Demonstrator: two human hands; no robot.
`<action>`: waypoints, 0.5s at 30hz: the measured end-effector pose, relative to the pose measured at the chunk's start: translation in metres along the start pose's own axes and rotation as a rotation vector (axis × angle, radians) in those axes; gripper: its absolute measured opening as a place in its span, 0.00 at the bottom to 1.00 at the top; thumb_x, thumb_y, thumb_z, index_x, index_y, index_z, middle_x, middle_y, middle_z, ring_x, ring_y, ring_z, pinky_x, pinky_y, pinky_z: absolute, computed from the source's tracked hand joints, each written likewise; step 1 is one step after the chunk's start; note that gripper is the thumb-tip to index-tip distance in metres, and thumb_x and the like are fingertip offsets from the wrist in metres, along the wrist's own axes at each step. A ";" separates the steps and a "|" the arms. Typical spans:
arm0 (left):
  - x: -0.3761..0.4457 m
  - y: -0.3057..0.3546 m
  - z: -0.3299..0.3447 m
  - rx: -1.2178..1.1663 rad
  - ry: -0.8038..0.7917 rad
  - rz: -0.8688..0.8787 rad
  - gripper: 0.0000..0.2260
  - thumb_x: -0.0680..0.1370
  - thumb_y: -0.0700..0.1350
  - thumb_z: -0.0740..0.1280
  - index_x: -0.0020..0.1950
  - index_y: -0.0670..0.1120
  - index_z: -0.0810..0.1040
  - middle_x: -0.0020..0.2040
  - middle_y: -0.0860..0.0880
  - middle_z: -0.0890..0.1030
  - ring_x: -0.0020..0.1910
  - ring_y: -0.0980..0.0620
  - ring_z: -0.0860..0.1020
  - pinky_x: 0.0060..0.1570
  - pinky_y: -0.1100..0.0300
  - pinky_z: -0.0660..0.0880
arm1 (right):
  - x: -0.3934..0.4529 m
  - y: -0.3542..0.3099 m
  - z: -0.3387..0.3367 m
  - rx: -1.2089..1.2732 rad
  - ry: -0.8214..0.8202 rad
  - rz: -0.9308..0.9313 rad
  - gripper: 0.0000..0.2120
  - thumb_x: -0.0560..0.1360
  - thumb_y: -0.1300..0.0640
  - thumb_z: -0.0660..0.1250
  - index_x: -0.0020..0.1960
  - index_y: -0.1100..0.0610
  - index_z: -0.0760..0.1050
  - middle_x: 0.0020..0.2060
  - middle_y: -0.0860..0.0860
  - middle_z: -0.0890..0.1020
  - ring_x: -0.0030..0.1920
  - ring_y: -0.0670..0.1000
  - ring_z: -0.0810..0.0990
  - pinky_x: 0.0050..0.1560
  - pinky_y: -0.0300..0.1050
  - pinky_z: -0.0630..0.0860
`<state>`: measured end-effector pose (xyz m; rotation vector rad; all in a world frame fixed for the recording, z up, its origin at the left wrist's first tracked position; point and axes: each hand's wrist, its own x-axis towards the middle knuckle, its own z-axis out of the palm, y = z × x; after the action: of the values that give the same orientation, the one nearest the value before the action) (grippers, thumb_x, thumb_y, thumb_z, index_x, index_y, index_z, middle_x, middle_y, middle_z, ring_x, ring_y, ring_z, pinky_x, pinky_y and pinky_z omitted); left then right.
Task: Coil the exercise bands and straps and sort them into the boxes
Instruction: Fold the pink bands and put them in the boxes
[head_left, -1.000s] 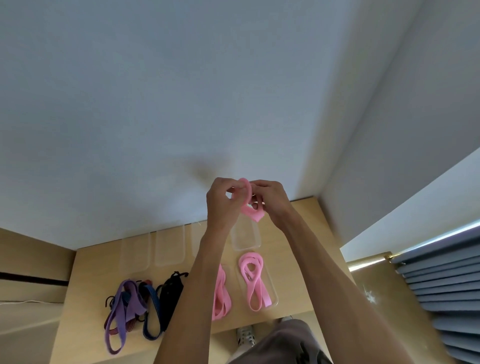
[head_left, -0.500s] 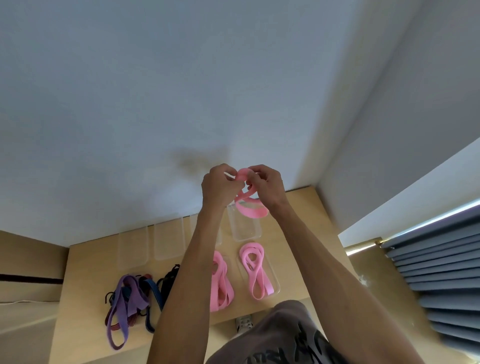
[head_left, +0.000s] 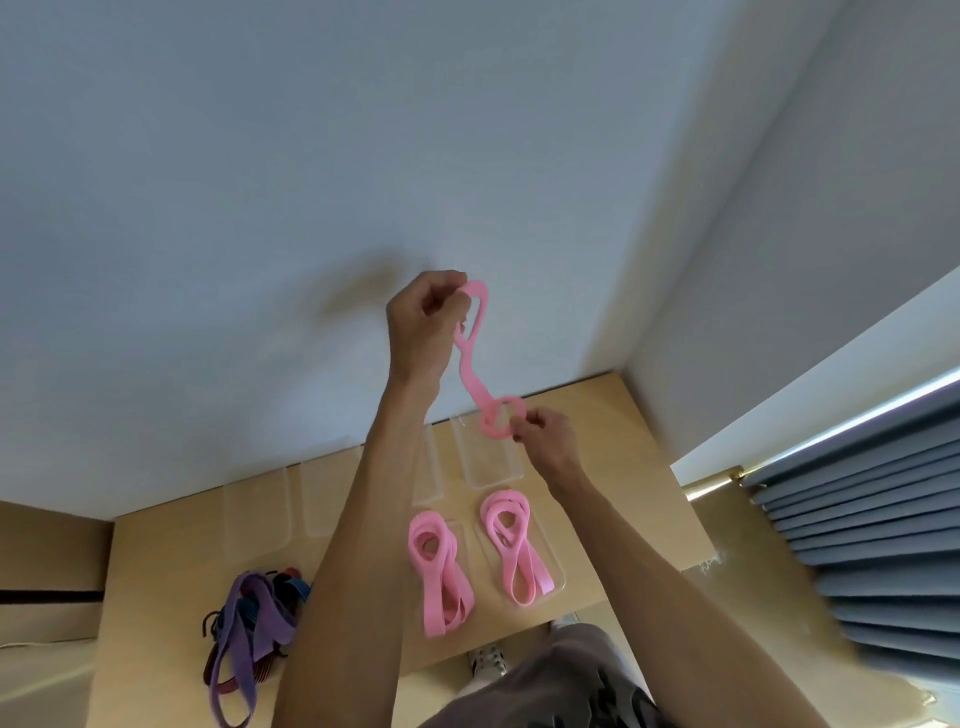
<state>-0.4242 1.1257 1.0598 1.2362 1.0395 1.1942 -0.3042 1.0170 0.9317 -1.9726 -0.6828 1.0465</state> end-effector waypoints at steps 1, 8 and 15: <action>0.002 0.004 -0.001 0.025 -0.076 -0.001 0.09 0.72 0.33 0.68 0.45 0.45 0.84 0.34 0.52 0.80 0.32 0.53 0.76 0.34 0.61 0.74 | -0.002 0.004 0.002 -0.041 -0.027 0.053 0.12 0.75 0.58 0.68 0.57 0.61 0.78 0.50 0.56 0.84 0.52 0.56 0.81 0.50 0.47 0.76; -0.012 0.015 0.012 0.059 -0.504 -0.022 0.08 0.73 0.36 0.72 0.49 0.47 0.84 0.40 0.48 0.82 0.37 0.45 0.83 0.35 0.54 0.80 | -0.021 -0.058 -0.009 0.246 -0.189 -0.384 0.35 0.62 0.65 0.66 0.69 0.55 0.70 0.61 0.49 0.81 0.63 0.51 0.78 0.58 0.52 0.78; 0.003 -0.019 -0.003 0.215 -0.083 -0.066 0.03 0.76 0.49 0.69 0.43 0.52 0.82 0.41 0.47 0.85 0.42 0.50 0.83 0.45 0.54 0.78 | -0.025 -0.094 -0.014 0.496 -0.310 -0.261 0.15 0.69 0.68 0.68 0.55 0.64 0.77 0.42 0.60 0.84 0.43 0.59 0.85 0.49 0.53 0.78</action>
<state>-0.4254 1.1302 1.0410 1.3947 1.1603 0.9909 -0.3141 1.0448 1.0252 -1.2758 -0.7362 1.2307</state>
